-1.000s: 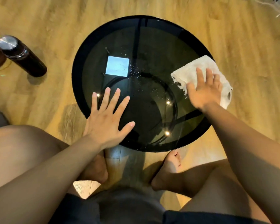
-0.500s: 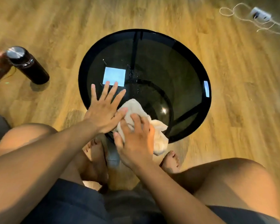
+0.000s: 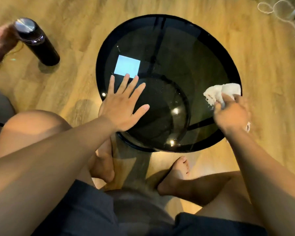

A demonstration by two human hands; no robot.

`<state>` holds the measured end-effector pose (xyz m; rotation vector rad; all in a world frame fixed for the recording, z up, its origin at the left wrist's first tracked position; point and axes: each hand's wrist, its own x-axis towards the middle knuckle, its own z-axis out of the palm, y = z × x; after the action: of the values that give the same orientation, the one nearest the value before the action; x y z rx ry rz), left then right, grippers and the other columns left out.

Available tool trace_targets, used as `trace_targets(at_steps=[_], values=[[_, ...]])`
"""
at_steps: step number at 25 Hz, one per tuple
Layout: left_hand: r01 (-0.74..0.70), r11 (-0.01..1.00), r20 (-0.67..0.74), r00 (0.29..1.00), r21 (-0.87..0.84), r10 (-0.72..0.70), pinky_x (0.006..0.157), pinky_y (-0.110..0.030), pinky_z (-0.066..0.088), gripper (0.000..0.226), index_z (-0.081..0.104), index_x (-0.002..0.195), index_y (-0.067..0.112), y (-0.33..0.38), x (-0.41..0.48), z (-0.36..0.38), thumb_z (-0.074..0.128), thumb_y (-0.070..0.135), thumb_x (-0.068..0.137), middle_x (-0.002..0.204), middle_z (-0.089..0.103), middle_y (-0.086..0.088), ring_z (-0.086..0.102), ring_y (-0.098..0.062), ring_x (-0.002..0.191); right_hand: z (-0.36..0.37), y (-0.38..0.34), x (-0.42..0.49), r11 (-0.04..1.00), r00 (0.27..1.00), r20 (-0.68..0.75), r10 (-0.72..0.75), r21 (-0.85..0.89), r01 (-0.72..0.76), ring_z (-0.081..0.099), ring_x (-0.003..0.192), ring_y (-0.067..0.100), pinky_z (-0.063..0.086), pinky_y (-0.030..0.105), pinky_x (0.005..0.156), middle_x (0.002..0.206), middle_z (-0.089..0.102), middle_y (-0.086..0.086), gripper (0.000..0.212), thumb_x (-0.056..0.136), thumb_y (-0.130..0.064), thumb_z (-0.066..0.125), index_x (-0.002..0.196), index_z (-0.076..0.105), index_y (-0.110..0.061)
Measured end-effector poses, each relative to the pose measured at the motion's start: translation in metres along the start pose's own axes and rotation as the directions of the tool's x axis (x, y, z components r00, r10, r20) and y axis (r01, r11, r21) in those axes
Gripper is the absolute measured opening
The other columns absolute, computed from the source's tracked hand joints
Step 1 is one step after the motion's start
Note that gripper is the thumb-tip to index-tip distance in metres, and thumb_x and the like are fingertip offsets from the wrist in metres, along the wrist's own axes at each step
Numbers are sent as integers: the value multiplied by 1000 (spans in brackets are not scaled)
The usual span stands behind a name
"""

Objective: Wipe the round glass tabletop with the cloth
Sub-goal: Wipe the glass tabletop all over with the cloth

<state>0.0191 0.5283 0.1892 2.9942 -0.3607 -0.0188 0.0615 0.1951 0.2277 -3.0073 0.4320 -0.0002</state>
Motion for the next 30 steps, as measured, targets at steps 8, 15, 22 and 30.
trace_targets(at_steps=[8, 15, 22, 30], values=[[-20, 1000, 5, 1000, -16, 20, 121, -59, -4, 77, 18, 157, 21, 0, -3, -3, -8, 61, 96, 166, 15, -7, 5, -29, 154, 25, -148, -163, 801, 810, -21, -586, 138, 583, 46, 101, 24, 39, 37, 78, 125, 54, 0, 35, 88, -45, 48, 115, 63, -28], [-3, 999, 3, 1000, -33, 3, 122, -55, -5, 77, 18, 156, 21, 3, -2, -4, -6, 62, 96, 166, 17, -6, 5, -28, 154, -17, 44, -38, 953, 957, 100, -272, -109, 282, 55, 109, 40, 51, 45, 84, 138, 46, 9, 34, 94, -33, 53, 127, 58, -28], [-4, 998, -4, 1000, -66, 4, 123, -56, -1, 75, 21, 155, 22, 3, -1, -4, -3, 62, 96, 165, 21, -5, 10, -27, 154, 1, -15, -88, 975, 976, 5, -217, -37, 217, 52, 106, 46, 48, 47, 85, 133, 53, 18, 36, 87, -29, 55, 122, 62, -21], [1, 999, -2, 1000, -44, -1, 122, -56, -2, 74, 19, 156, 16, 4, -3, -5, 3, 59, 98, 166, 16, -8, 3, -28, 154, 7, -104, -153, 690, 675, 152, -722, 89, 718, 50, 105, 28, 44, 41, 82, 131, 53, 4, 34, 90, -46, 53, 118, 65, -31]])
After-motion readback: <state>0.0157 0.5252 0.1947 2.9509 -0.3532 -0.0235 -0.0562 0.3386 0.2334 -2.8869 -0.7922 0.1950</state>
